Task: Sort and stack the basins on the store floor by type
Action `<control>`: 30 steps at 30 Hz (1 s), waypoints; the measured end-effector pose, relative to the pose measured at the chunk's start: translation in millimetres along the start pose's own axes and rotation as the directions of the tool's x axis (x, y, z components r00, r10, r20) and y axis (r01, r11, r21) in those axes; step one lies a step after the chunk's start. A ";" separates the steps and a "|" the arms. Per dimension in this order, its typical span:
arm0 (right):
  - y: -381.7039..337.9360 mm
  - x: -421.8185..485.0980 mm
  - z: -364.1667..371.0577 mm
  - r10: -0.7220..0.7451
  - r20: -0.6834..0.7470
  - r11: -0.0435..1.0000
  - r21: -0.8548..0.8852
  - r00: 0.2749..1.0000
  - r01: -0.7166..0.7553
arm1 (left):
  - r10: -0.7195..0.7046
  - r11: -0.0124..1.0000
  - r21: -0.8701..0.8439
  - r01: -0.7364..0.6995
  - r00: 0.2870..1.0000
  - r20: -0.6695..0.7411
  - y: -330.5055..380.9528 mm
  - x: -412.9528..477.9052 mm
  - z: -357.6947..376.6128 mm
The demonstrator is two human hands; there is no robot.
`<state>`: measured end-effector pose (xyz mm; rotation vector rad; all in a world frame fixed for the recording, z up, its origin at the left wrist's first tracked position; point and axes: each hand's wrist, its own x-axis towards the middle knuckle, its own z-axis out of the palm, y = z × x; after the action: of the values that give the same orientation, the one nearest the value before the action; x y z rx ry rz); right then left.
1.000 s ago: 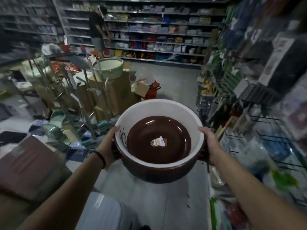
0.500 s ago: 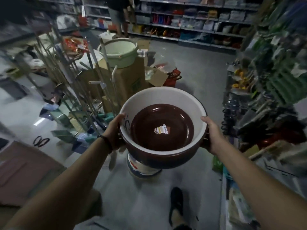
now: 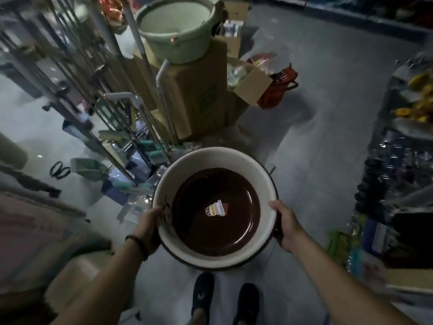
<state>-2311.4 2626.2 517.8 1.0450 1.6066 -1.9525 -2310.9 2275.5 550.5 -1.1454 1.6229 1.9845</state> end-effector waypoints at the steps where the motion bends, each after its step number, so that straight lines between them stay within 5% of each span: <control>1: 10.4 20.9 3.4 0.017 0.002 1.000 -0.008 1.000 -0.017 | -0.018 1.000 0.005 0.018 1.000 -0.007 -7.9 21.3 0.0; 13: 123.3 196.9 25.3 0.088 -0.049 0.991 -0.098 0.995 -0.093 | -0.141 0.974 0.165 0.155 0.986 -0.089 -107.9 228.0 -9.2; 24: 136.0 198.8 19.9 0.103 -0.083 0.968 -0.220 0.991 -0.119 | -0.102 0.894 0.422 0.152 0.985 -0.139 -119.0 237.4 -11.3; 27: 108.2 167.3 10.2 0.027 -0.123 0.933 -0.353 0.992 -0.070 | 0.069 0.764 0.644 0.046 0.986 -0.151 -89.2 203.6 8.2; 30: 70.3 126.4 -5.5 -0.066 -0.163 0.878 -0.479 0.984 -0.020 | 0.283 0.516 0.848 -0.123 0.959 -0.033 -71.7 168.6 37.7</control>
<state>-2340.5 2632.2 376.2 1.0065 2.0649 -1.3827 -2380.1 2293.4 377.6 -0.7260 2.4727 0.8838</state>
